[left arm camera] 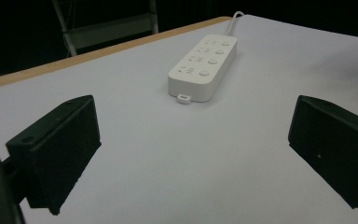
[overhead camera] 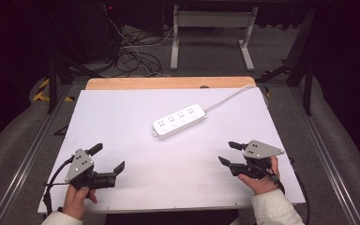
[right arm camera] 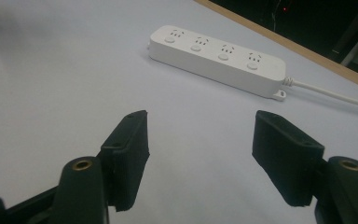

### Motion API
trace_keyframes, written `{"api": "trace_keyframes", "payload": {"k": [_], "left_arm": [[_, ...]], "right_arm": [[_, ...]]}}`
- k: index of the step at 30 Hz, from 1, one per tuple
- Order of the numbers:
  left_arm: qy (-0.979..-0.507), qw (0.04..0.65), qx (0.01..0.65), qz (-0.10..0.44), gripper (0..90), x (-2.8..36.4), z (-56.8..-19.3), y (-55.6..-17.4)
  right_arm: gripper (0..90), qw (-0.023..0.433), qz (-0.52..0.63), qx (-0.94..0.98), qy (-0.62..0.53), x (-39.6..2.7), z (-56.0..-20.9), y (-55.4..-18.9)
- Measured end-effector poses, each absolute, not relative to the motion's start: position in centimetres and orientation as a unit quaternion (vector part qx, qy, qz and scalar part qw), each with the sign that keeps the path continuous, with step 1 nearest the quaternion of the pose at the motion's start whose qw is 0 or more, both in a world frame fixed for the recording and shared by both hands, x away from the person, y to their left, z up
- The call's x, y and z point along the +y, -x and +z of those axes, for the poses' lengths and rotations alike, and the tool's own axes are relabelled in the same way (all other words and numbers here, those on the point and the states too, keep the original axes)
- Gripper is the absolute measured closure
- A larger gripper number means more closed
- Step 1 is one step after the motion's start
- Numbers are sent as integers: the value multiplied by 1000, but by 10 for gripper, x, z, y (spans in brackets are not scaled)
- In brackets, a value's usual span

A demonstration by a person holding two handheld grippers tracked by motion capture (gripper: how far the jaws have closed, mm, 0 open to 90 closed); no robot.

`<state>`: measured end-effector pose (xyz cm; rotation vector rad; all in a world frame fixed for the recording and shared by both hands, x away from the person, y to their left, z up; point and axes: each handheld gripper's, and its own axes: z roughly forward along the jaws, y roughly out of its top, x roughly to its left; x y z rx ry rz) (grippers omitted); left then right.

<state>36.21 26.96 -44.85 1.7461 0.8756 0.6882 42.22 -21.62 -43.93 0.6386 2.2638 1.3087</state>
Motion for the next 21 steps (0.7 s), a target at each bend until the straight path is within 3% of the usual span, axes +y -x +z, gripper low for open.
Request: {"api": "trace_keyframes", "payload": {"k": [12,21], "left_arm": [[-722,505,366,299,29,272,-445,-359],[-721,502,371,300,30,273,-443,-359]], "right_arm": [[366,224,474,821,-227,-215,-439,-422],[468,219,459,831,-224,-212,-439,-424]]}}
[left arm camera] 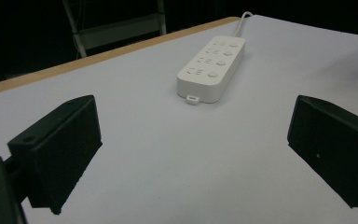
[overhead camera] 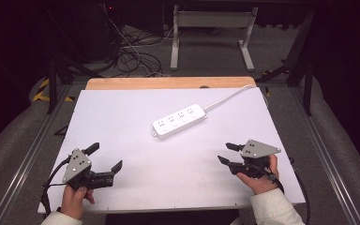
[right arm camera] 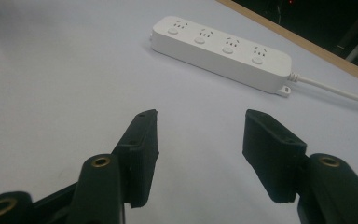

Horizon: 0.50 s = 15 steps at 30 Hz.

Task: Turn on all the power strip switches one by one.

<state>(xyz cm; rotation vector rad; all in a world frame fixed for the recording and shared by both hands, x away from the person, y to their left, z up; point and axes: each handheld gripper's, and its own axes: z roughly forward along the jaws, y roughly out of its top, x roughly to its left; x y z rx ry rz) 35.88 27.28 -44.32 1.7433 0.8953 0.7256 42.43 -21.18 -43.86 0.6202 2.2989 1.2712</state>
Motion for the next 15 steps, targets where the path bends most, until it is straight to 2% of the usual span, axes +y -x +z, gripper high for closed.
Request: {"api": "trace_keyframes", "payload": {"k": [7,12,15], "left_arm": [[-724,498,367,305,32,272,-443,-358],[-725,499,365,305,33,272,-443,-358],[-726,498,364,304,33,272,-443,-358]], "right_arm": [[497,220,454,836,-218,-207,-432,-426],[501,198,451,840,-226,-202,-426,-436],[538,191,454,839,-230,-197,-417,-441]]}}
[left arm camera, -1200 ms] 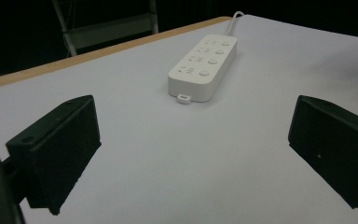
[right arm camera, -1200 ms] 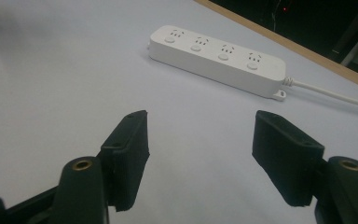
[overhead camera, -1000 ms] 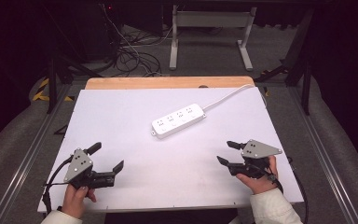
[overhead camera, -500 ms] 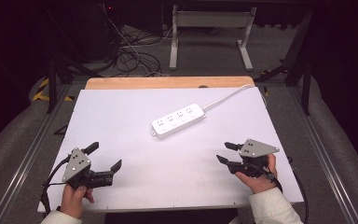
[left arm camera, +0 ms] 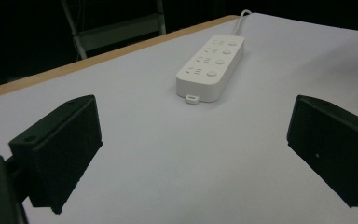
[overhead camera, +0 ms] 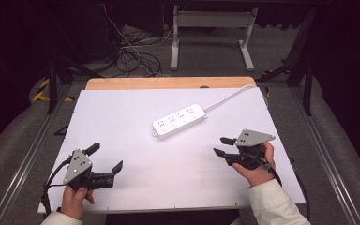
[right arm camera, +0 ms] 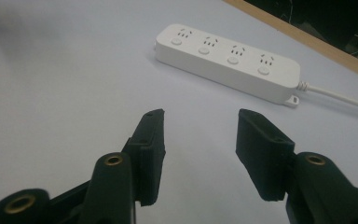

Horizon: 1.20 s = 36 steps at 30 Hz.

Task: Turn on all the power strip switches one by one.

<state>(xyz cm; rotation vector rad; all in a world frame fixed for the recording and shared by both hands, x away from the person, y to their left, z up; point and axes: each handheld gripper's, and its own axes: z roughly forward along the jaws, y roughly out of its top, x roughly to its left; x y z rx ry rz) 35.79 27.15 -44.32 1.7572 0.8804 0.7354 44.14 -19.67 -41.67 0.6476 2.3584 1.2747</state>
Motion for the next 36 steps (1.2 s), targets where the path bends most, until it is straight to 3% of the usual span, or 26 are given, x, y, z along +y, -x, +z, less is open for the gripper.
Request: {"api": "trace_keyframes", "payload": {"k": [17,22,26,27,28,29,36], "left_arm": [[-728,502,359,300,34,272,-443,-359],[-728,502,359,298,34,272,-443,-358],[-728,502,359,299,34,272,-443,-359],[-728,502,359,299,34,272,-443,-359],[-727,502,360,299,34,272,-443,-359],[-728,501,360,299,34,272,-443,-359],[-728,500,361,299,36,272,-443,-359]], "right_arm": [[597,203,434,854,-203,-153,-371,-471],[613,195,433,855,-210,-149,-373,-481],[680,190,423,861,-207,-144,-373,-487],[768,183,423,863,-206,-142,-372,-489],[768,183,423,863,-206,-142,-372,-489],[880,176,421,865,-206,-140,-369,-493],[900,179,428,857,-226,-137,-363,-508]]}}
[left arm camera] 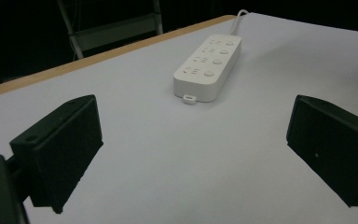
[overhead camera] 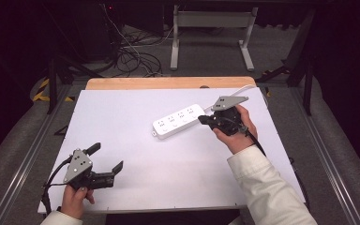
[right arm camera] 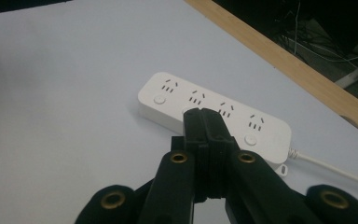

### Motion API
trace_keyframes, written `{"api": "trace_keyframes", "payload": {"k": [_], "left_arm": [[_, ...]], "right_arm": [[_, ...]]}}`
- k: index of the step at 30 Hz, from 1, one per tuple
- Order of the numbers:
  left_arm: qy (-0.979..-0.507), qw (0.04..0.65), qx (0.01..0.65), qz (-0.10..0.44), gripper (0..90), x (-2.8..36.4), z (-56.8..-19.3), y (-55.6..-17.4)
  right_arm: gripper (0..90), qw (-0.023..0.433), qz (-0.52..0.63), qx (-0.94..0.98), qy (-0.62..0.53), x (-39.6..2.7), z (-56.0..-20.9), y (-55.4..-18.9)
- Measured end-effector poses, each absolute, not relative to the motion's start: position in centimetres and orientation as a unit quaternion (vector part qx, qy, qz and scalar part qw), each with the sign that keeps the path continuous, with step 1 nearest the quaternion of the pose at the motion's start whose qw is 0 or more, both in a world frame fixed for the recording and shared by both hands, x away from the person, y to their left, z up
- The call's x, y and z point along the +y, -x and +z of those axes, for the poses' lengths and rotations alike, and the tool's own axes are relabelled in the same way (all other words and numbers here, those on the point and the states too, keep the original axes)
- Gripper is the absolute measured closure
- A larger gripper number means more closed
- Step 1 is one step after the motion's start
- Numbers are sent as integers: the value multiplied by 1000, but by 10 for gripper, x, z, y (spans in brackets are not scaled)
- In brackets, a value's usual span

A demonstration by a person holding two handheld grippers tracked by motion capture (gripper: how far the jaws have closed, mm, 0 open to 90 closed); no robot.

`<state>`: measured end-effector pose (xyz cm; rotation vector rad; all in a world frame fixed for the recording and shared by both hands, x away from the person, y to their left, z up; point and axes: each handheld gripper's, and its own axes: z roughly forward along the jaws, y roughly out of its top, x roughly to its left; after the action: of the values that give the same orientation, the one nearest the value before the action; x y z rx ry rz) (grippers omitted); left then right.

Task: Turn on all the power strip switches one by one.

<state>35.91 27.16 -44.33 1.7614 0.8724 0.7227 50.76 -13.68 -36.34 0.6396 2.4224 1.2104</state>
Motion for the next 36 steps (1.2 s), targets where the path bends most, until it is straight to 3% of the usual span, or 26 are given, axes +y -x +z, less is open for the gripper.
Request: {"api": "trace_keyframes", "payload": {"k": [7,20,36], "left_arm": [[-729,500,361,299,36,272,-444,-360],[-730,497,364,295,36,272,-445,-361],[-730,497,365,294,36,273,-445,-361]], "right_arm": [[900,157,432,846,-269,-141,-377,-540],[900,165,410,843,-305,-130,-414,-583],[900,165,399,841,-327,-118,-449,-607]]}}
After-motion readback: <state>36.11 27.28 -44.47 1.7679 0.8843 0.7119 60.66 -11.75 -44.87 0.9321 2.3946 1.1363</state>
